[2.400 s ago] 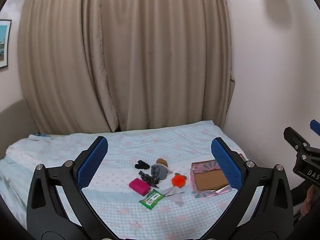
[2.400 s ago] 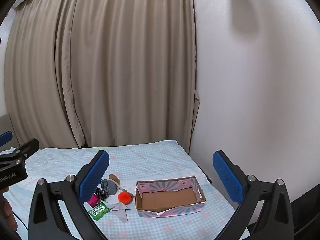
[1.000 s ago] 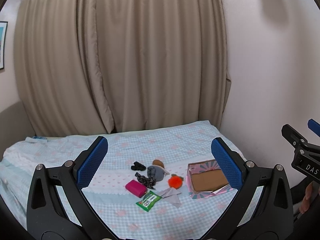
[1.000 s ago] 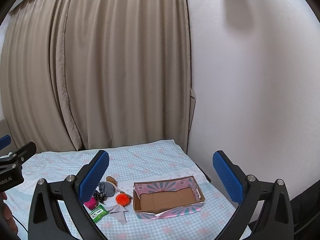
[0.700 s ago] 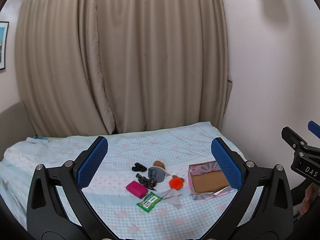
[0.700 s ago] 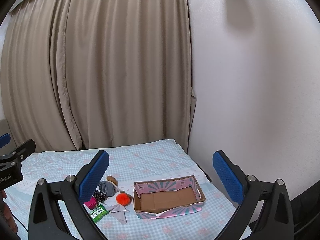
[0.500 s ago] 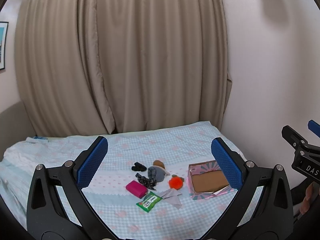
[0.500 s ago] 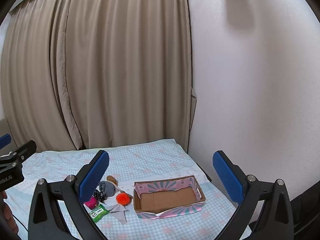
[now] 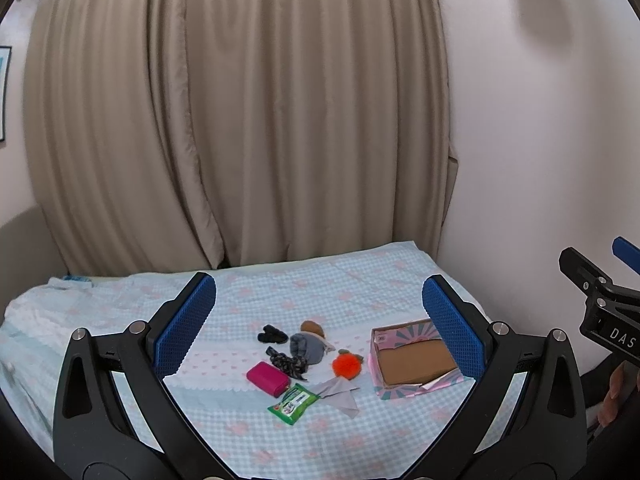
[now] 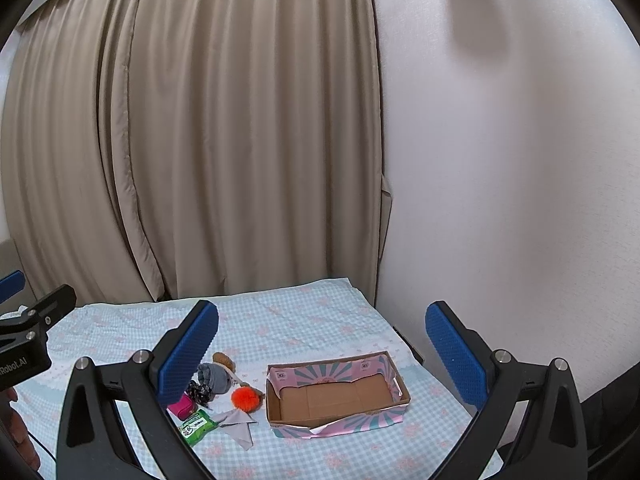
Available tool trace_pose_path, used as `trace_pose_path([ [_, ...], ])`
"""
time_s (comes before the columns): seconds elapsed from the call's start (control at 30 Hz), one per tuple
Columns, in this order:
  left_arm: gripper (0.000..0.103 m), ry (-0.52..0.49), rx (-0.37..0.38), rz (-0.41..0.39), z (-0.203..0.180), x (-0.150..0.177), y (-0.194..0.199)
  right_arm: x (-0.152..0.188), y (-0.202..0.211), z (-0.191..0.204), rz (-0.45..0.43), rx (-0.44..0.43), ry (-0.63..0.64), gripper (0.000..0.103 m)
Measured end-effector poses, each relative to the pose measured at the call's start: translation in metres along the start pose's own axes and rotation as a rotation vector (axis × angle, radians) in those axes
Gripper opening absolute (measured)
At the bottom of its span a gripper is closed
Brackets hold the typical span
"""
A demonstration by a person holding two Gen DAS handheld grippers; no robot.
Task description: Organize soft objects
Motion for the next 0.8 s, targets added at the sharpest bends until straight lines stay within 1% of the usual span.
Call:
trace_pose_path([
  [0.6,0.103,-0.002,0.005,0.003,-0.008,-0.006,-0.004,0.0,-0.004,-0.001,-0.001,-0.001,-0.003,0.103],
  [0.8,0.103,0.008,-0.006,0.005,-0.013,-0.007,-0.005,-0.001,-0.007,-0.003,0.0,-0.01,-0.006,0.103],
])
Point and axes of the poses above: each gripper's, at about its wrist camera, not at the fingertips, and y roughly against the way its jaws point, z to its left, x to its underside, the point moved 10 cm from there along -y, roughly the way its jaws point, and after that the axes turned 11 degrees about x, right-handed, at the moved point
